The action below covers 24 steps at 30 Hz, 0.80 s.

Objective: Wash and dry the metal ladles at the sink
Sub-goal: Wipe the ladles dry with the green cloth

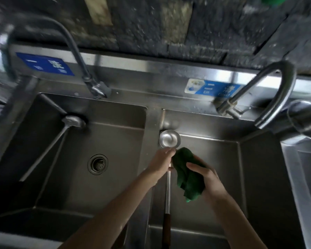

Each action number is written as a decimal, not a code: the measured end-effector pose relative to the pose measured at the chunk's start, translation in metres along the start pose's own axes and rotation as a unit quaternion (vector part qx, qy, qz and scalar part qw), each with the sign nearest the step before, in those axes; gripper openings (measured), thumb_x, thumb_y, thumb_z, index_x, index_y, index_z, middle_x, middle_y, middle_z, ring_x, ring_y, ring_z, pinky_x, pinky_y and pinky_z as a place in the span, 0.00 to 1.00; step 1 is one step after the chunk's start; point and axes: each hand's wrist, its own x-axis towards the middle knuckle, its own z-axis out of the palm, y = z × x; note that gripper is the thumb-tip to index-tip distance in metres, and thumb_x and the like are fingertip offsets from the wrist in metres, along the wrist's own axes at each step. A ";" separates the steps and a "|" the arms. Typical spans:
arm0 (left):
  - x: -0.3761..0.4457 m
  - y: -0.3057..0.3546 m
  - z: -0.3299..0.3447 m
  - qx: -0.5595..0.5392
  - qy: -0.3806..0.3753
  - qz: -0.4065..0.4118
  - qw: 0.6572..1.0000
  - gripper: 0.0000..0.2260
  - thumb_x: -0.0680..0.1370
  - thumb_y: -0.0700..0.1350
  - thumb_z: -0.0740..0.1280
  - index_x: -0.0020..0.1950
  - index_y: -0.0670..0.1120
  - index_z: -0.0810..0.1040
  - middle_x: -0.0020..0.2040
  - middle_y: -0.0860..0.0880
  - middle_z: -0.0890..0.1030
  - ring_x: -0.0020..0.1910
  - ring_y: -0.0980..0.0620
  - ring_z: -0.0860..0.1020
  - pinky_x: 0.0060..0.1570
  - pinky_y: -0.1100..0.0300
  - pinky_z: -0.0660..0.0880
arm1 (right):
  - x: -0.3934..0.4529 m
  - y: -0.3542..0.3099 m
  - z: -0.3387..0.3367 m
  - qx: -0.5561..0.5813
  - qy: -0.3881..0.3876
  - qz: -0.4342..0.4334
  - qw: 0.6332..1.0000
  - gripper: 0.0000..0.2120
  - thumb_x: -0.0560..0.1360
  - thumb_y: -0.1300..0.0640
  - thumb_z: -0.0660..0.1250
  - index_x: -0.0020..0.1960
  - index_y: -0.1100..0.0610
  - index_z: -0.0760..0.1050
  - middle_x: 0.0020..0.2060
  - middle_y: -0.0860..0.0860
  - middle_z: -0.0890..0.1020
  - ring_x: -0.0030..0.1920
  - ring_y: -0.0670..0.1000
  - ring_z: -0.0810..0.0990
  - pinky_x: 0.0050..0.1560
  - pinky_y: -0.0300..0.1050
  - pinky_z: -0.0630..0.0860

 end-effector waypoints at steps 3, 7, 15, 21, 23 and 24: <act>-0.028 0.005 -0.050 -0.011 0.042 0.019 0.999 0.12 0.82 0.43 0.59 0.60 0.41 0.78 0.55 0.39 0.80 0.52 0.45 0.80 0.49 0.51 0.81 | -0.002 0.003 0.051 0.020 -0.024 0.024 0.999 0.22 0.70 0.65 0.71 0.63 0.57 0.81 0.59 0.62 0.84 0.57 0.62 0.84 0.57 0.56 0.80; -0.055 -0.011 -0.137 0.005 0.112 0.015 0.994 0.08 0.81 0.40 0.62 0.55 0.43 0.79 0.54 0.41 0.80 0.53 0.46 0.78 0.49 0.54 0.77 | -0.001 0.024 0.126 0.004 -0.062 0.081 0.995 0.20 0.74 0.68 0.66 0.64 0.54 0.80 0.57 0.62 0.85 0.56 0.65 0.84 0.58 0.61 0.78; -0.110 -0.110 -0.342 0.236 0.323 -0.038 0.916 0.13 0.81 0.47 0.62 0.61 0.44 0.80 0.52 0.46 0.82 0.60 0.42 0.79 0.49 0.62 0.71 | 0.008 0.096 0.266 -0.029 -0.050 0.211 0.976 0.24 0.71 0.59 0.72 0.66 0.62 0.77 0.57 0.64 0.84 0.61 0.65 0.81 0.68 0.63 0.73; -0.120 -0.187 -0.447 0.336 0.327 -0.126 0.874 0.18 0.78 0.46 0.62 0.67 0.43 0.72 0.65 0.43 0.74 0.66 0.41 0.71 0.63 0.46 0.74 | 0.016 0.150 0.360 -0.096 -0.046 0.249 0.963 0.13 0.75 0.61 0.71 0.59 0.63 0.80 0.48 0.61 0.87 0.56 0.64 0.82 0.59 0.58 0.78; -0.121 -0.202 -0.468 0.340 0.315 -0.137 0.876 0.19 0.78 0.45 0.62 0.69 0.43 0.70 0.67 0.43 0.74 0.67 0.42 0.72 0.61 0.46 0.75 | 0.021 0.171 0.389 -0.113 -0.043 0.258 0.959 0.13 0.75 0.61 0.71 0.58 0.62 0.80 0.46 0.61 0.87 0.54 0.63 0.83 0.54 0.56 0.79; -0.121 -0.206 -0.472 0.351 0.302 -0.139 0.876 0.20 0.78 0.44 0.62 0.70 0.43 0.70 0.67 0.43 0.73 0.67 0.42 0.72 0.59 0.46 0.76 | 0.022 0.178 0.399 -0.119 -0.040 0.260 0.958 0.14 0.74 0.61 0.71 0.59 0.62 0.80 0.46 0.61 0.87 0.54 0.63 0.83 0.53 0.56 0.80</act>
